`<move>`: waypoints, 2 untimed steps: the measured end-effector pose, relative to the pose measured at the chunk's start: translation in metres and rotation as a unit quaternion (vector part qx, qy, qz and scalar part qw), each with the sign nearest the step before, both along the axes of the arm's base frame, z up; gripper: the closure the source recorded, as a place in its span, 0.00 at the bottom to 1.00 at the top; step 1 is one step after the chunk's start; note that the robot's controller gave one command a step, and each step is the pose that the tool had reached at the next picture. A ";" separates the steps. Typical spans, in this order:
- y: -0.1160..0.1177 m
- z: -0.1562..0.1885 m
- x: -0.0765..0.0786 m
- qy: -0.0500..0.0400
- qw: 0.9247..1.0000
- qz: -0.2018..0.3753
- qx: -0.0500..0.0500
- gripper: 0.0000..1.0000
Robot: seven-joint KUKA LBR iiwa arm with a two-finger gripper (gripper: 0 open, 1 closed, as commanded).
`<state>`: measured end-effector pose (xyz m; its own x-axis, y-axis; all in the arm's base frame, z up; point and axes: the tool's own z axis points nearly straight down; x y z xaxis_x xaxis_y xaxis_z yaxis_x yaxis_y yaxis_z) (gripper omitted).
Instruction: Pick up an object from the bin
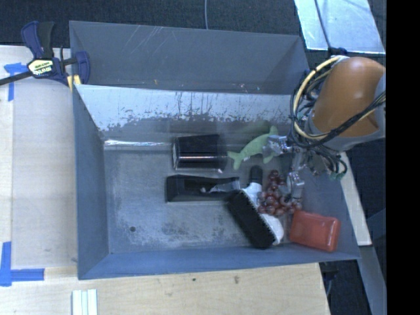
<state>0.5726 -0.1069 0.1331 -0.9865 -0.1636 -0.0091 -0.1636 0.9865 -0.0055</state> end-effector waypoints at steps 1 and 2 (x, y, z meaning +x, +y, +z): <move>0.019 -0.025 -0.002 -0.008 0.999 -0.044 -0.002 1.00; 0.025 -0.031 -0.001 -0.013 0.996 -0.089 -0.002 1.00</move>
Offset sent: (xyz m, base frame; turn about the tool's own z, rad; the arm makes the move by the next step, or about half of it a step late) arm 0.0000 0.0000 0.0000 0.0000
